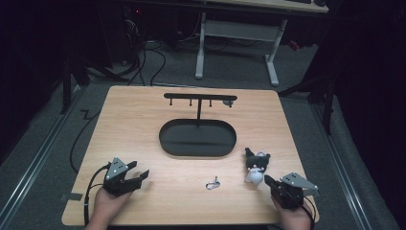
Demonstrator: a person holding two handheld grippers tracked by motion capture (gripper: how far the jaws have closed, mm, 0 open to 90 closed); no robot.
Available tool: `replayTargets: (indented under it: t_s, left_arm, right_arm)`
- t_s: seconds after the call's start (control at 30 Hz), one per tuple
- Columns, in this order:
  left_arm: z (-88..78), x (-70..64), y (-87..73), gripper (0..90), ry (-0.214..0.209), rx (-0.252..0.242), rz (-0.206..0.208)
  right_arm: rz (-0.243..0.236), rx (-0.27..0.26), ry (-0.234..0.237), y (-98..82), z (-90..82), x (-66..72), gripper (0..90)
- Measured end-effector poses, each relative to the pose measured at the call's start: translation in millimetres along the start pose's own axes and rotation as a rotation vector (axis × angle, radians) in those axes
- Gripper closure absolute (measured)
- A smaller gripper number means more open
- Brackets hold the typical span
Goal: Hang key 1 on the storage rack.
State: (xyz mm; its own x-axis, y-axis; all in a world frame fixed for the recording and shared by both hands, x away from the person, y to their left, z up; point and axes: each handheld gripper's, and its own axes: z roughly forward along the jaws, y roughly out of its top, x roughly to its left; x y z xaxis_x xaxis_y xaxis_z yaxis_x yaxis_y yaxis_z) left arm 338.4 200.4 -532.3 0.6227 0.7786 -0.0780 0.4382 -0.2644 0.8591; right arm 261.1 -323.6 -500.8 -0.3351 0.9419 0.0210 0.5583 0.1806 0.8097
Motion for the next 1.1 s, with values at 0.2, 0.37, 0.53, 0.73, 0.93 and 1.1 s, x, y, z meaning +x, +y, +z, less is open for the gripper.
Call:
replayTargets:
  t_s: [0.2,0.37,0.53,0.73,0.93,1.1]
  left_arm:
    - [-0.2,3.0,0.7,37.1,-0.005,-0.013,-0.018]
    - [-1.2,1.5,-0.2,37.0,-0.005,-0.016,-0.006]
    - [-2.0,-0.7,-1.3,36.2,0.005,-0.017,0.003]
    - [-3.3,-1.7,-2.3,36.1,0.01,-0.021,0.003]
    - [-3.2,-1.8,-2.3,36.2,0.011,-0.02,0.002]
    - [-3.2,-1.9,-2.3,36.2,0.006,-0.018,0.003]
  right_arm:
    - [-0.005,-0.01,0.054,1.0,-2.5,19.2,90.0]
    - [-0.044,-0.005,0.075,8.0,11.7,33.2,90.0]
    - [-0.104,0.023,0.096,18.1,36.3,48.7,90.0]
    - [-0.115,0.04,0.085,19.5,44.9,45.3,90.0]
    - [-0.086,0.04,0.058,13.2,37.4,33.4,90.0]
    - [-0.067,0.039,0.037,9.7,30.6,24.7,90.0]
